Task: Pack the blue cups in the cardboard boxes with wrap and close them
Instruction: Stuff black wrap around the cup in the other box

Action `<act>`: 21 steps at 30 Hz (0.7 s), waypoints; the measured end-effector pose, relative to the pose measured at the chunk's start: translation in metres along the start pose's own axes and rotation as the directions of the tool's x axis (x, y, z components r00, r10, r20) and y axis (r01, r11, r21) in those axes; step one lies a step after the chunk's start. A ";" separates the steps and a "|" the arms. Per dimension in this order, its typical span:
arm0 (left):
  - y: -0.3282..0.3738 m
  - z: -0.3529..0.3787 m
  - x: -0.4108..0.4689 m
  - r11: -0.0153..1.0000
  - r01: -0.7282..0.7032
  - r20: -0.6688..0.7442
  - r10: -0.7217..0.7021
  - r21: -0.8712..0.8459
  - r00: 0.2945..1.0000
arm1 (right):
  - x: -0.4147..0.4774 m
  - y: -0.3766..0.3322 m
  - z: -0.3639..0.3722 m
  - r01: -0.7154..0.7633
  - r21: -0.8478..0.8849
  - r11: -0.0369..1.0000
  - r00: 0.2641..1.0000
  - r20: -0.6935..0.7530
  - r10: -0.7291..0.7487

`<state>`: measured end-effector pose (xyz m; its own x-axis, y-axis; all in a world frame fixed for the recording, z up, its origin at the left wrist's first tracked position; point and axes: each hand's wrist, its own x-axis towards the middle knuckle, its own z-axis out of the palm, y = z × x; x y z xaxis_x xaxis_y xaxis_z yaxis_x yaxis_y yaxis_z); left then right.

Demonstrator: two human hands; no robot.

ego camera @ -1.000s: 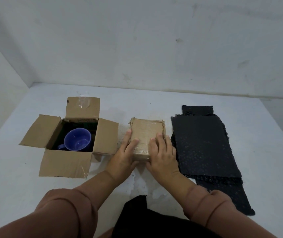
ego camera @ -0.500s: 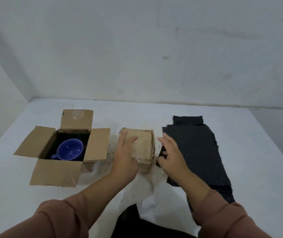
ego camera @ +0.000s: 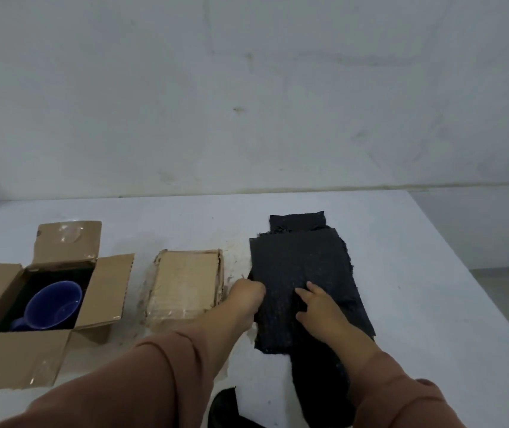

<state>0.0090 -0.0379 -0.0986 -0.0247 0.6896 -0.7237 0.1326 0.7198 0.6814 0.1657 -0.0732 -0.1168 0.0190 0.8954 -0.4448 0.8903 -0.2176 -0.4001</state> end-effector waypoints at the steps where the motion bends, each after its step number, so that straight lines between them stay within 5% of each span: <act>1: 0.002 0.002 0.001 0.999 0.008 -0.015 -0.009 -0.050 1.000 | 0.001 0.001 0.001 0.007 -0.014 1.000 1.000 -0.005 -0.007; 8: 0.007 0.016 0.003 0.977 -0.188 -0.033 0.192 0.097 0.981 | 0.000 0.007 0.005 0.045 0.068 0.997 0.997 -0.060 -0.041; 13: 0.032 0.010 -0.019 0.904 -0.400 -0.008 0.406 0.154 0.914 | 0.001 0.013 -0.016 0.017 0.390 0.921 0.910 -0.387 0.147; 15: 0.048 -0.005 -0.036 0.898 -0.441 0.033 0.440 0.007 0.897 | 0.002 0.012 -0.030 0.004 0.607 0.795 0.884 -0.373 0.280; 17: 0.062 -0.028 -0.053 0.883 -0.420 0.062 0.441 -0.209 0.895 | 0.002 0.003 -0.042 -0.037 0.835 0.549 0.931 -0.171 0.323; 19: 0.072 -0.057 -0.064 0.858 -0.407 0.063 0.446 -0.314 0.893 | 0.002 -0.012 -0.051 -0.082 0.959 0.273 0.985 0.035 0.171; 21: 0.078 -0.090 -0.073 0.838 -0.430 0.017 0.462 -0.336 0.886 | 0.000 -0.035 -0.060 -0.078 0.993 0.091 0.996 0.080 -0.024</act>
<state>-0.0678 -0.0250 0.0169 0.0565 0.9429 -0.3284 -0.2112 0.3327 0.9191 0.1619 -0.0420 -0.0552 -0.0393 0.8664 -0.4978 -0.3724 -0.4750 -0.7974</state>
